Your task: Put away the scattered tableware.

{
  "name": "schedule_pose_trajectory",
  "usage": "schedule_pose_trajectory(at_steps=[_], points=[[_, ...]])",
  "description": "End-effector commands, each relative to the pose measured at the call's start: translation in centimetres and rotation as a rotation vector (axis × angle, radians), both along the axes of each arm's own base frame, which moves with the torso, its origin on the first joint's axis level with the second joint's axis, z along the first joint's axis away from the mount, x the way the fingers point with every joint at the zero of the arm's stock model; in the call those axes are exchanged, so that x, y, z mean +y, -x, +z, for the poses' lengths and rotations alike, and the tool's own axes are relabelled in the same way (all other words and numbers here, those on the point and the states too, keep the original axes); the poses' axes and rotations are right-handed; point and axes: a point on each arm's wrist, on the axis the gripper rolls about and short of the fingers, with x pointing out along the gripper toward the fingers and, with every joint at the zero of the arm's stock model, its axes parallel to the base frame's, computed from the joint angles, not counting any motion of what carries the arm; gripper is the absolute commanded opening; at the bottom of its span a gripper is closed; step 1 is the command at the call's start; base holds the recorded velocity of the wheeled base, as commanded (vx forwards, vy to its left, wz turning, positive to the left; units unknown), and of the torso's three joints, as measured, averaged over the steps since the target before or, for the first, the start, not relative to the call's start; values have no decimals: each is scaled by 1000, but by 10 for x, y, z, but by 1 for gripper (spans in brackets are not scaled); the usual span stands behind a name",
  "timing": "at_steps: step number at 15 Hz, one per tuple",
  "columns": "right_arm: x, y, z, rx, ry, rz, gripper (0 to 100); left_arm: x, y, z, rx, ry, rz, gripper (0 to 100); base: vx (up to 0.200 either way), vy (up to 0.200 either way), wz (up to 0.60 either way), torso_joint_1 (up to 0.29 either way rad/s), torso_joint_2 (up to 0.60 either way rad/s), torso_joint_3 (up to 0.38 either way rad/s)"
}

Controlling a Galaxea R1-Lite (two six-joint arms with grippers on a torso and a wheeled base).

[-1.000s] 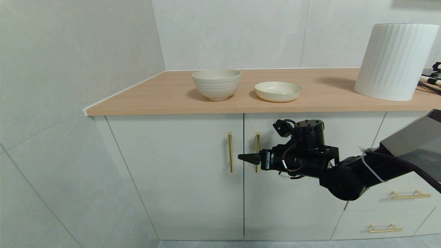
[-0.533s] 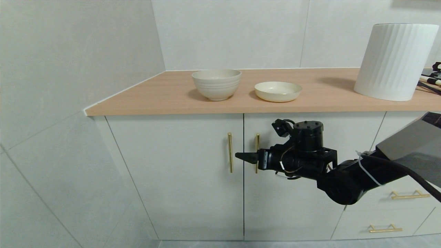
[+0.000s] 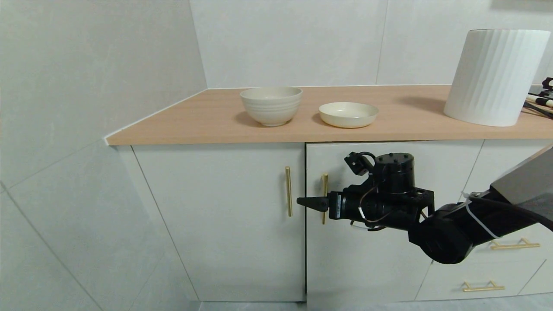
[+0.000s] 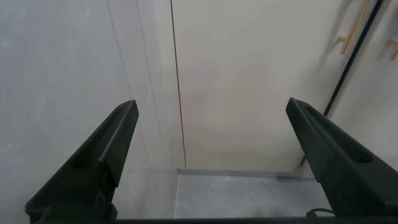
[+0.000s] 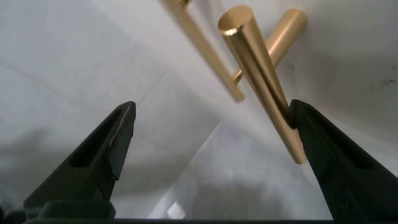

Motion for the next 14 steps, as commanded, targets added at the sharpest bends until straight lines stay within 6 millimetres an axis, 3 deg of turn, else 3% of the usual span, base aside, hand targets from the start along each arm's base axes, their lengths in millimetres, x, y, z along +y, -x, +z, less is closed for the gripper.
schedule_pose_trajectory(at_steps=[1, 5, 11, 14], points=[[-4, 10, 10, -10, -18, 45, 100, 0, 0, 0, 2, 0, 1, 100, 0, 0, 0, 0, 0, 0], [-16, 32, 21, -11, -19, 81, 100, 0, 0, 0, 2, 0, 1, 100, 0, 0, 0, 0, 0, 0], [-7, 58, 19, 4, -9, 150, 100, 0, 0, 0, 2, 0, 1, 100, 0, 0, 0, 0, 0, 0], [-15, 68, 16, 24, 3, 152, 100, 0, 0, 0, 2, 0, 1, 100, 0, 0, 0, 0, 0, 0]])
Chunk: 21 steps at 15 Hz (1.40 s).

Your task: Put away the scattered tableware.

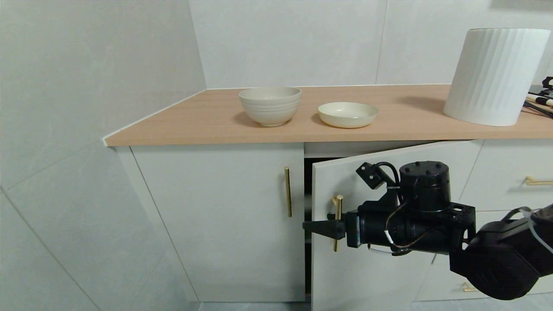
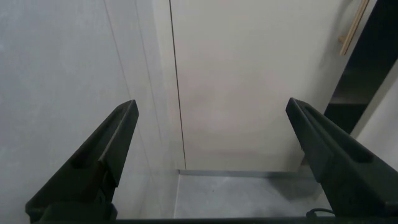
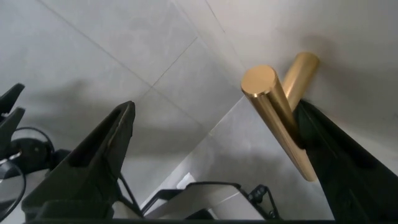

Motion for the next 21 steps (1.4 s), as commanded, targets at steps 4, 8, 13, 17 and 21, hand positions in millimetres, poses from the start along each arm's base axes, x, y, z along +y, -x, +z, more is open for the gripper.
schedule_pose_trajectory(at_steps=[4, 8, 13, 17, 21], points=[[-15, 24, -4, 25, 16, 11, 100, 0, 0, 0, 2, -2, 1, 100, 0, 0, 0, 0, 0, 0], [-25, 36, -7, -2, -7, 13, 100, 0, 0, 0, 2, -4, 1, 100, 0, 0, 0, 0, 0, 0], [-26, 37, -5, -13, -14, 7, 100, -3, 19, 63, -148, -7, -149, 100, 0, 0, 0, 0, 0, 0], [-29, 40, 4, -38, -36, 4, 100, -9, 6, 152, 107, 46, -462, 100, 0, 0, 0, 0, 0, 0], [-29, 40, 2, -31, -31, 4, 100, -14, -76, 205, 240, 98, -637, 100, 0, 0, 0, 0, 0, 0]])
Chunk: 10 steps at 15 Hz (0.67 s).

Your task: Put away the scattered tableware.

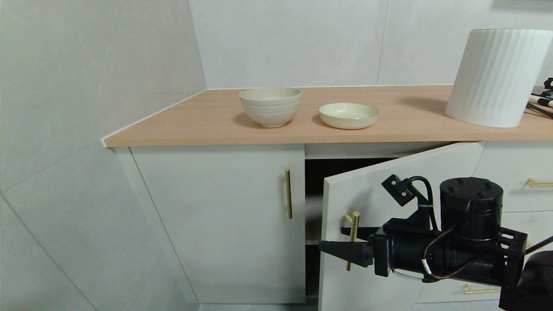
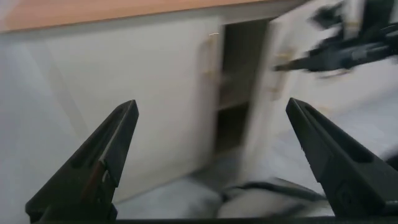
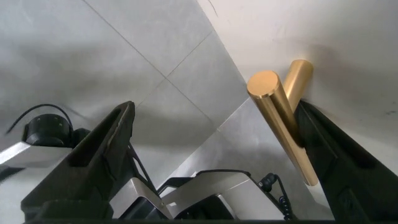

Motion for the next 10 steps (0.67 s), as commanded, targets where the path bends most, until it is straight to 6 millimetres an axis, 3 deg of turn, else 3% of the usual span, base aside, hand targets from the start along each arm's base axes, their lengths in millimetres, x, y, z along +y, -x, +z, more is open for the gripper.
schedule_pose_trajectory(at_steps=[1, 4, 6, 8, 10], points=[[0, 0, -1, 1, 2, -1, 100, -5, -90, 37, 200, 22, -164, 100, 0, 0, 0, 0, 0, 0], [1, 0, -2, 4, 5, 3, 100, -24, -148, 20, 345, 46, -285, 100, 0, 0, 0, 0, 0, 0], [1, 1, -1, 1, 2, 5, 100, -37, -174, 6, 418, 76, -325, 100, 0, 0, 0, 0, 0, 0], [1, 2, 0, -4, 0, 5, 100, -54, -199, -29, 504, 113, -363, 100, 0, 0, 0, 0, 0, 0], [0, 2, 0, -3, 2, 6, 100, -63, -212, -52, 530, 137, -383, 100, 0, 0, 0, 0, 0, 0]])
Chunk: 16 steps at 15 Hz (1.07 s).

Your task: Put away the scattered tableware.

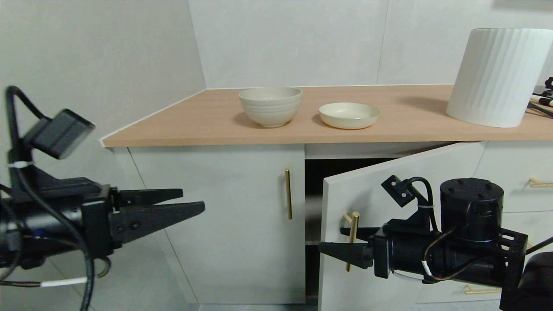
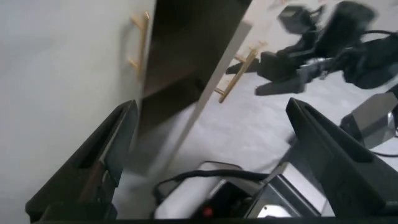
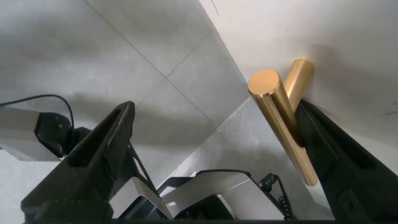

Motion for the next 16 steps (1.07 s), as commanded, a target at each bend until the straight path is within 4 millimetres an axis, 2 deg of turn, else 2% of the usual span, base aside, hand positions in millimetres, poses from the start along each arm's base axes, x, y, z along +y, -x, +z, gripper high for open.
schedule_pose_trajectory(at_steps=[1, 3, 6, 7, 10, 12, 14, 15, 16], points=[[0, 0, -2, 5, 4, 2, 100, -19, -26, -51, 176, -28, -50, 100, 0, 0, 0, 0, 0, 0], [1, 0, -3, 9, 7, 4, 100, -26, -27, -64, 196, -37, -78, 100, 0, 0, 0, 0, 0, 0], [1, 0, -3, 9, 7, 4, 100, -33, -22, -67, 200, -41, -113, 100, 0, 0, 0, 0, 0, 0], [0, 0, -4, 11, 9, 4, 100, -35, -20, -68, 203, -44, -127, 0, 0, 0, 0, 0, 0, 0], [2, 3, -5, 15, 13, 16, 100, -39, -25, -67, 194, -40, -134, 0, 0, 0, 0, 0, 0, 0], [2, 4, -5, 16, 15, 16, 100, -54, -37, -62, 202, 7, -151, 0, 0, 0, 0, 0, 0, 0], [2, 4, -5, 16, 15, 16, 100, -77, -67, -56, 238, 96, -148, 0, 0, 0, 0, 0, 0, 0], [2, 4, -5, 16, 15, 16, 100, -83, -74, -57, 243, 108, -150, 0, 0, 0, 0, 0, 0, 0], [2, 5, -4, 12, 12, 18, 100, -101, -91, -70, 259, 119, -168, 0, 0, 0, 0, 0, 0, 0]])
